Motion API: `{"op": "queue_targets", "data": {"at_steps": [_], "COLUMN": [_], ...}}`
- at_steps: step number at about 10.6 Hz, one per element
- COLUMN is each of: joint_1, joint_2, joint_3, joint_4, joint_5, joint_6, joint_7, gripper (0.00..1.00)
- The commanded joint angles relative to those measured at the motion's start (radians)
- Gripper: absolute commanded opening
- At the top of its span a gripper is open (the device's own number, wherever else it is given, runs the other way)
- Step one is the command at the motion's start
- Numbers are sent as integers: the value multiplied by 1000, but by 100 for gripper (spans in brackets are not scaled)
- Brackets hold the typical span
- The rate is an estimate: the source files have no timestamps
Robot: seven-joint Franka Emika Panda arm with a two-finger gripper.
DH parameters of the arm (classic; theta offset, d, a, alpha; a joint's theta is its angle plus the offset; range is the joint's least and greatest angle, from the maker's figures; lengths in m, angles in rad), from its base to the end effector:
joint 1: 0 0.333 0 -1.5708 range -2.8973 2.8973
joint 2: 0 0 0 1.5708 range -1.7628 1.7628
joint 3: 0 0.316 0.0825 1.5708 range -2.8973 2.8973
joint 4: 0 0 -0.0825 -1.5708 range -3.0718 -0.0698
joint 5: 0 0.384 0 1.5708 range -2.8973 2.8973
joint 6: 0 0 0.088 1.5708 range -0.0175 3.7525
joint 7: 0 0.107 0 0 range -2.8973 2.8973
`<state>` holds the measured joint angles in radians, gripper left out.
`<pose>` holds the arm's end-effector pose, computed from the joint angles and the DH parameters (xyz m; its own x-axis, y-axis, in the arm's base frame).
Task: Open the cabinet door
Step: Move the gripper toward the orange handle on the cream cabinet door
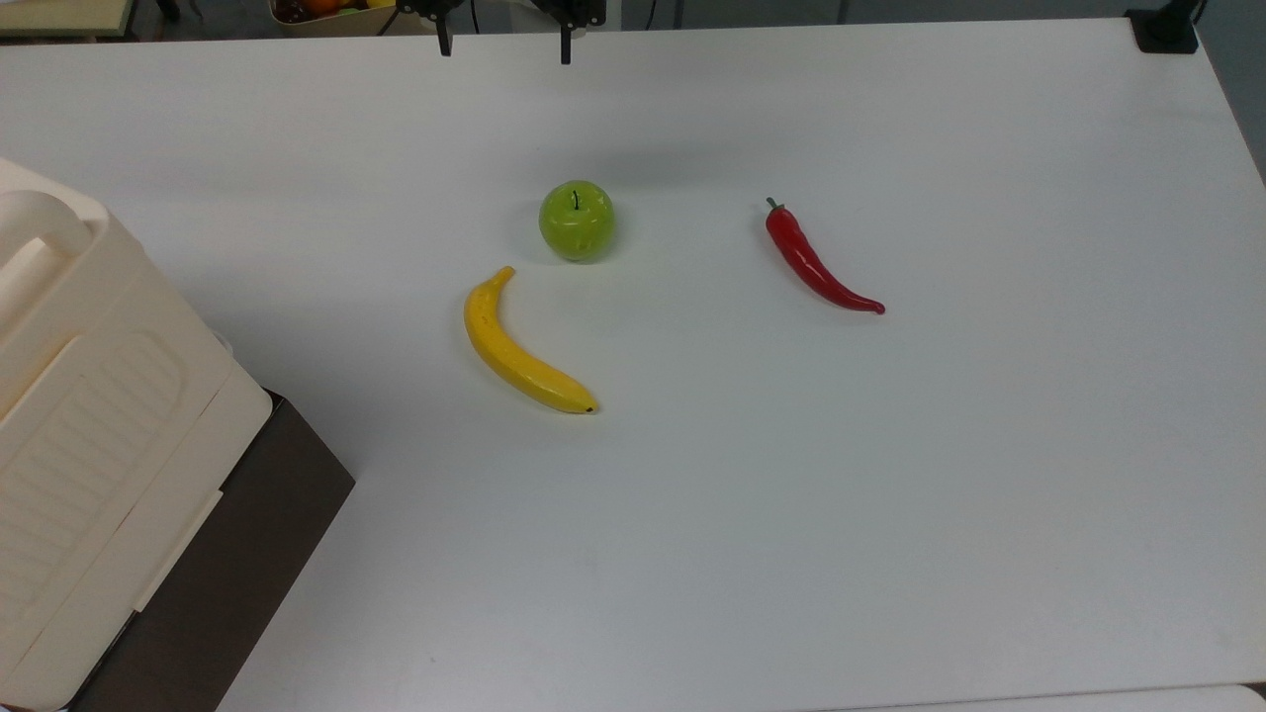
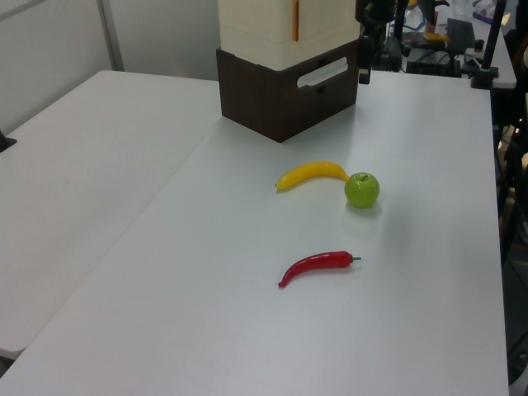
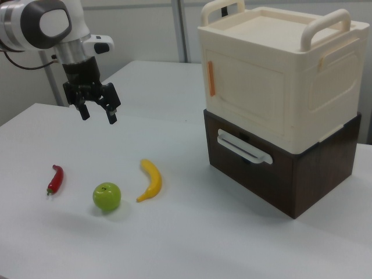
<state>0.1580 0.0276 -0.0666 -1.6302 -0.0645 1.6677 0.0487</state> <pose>0.5681 0.0462 0.5895 0.9987 0.0491 0.0130 0.0481 -0.9967 0.0655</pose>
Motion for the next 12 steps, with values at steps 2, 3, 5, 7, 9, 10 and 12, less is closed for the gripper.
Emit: {"op": "queue_targets", "data": {"at_steps": [2, 3, 5, 7, 9, 10, 12], "joint_1": [5, 5, 6, -9, -47, -78, -141], "joint_2": [-2, -2, 11, 47, 99, 127, 167], "joint_3": [-7, -7, -7, -9, -10, -10, -10], "joint_4": [-7, -7, -5, 54, 108, 136, 162], "joint_5": [-20, -20, -20, -35, -63, -63, -66], "joint_6": [0, 1, 4, 6, 30, 82, 220], "joint_7": [17, 19, 29, 92, 138, 141, 204], "gripper": [100, 100, 100, 100, 100, 100, 100]}}
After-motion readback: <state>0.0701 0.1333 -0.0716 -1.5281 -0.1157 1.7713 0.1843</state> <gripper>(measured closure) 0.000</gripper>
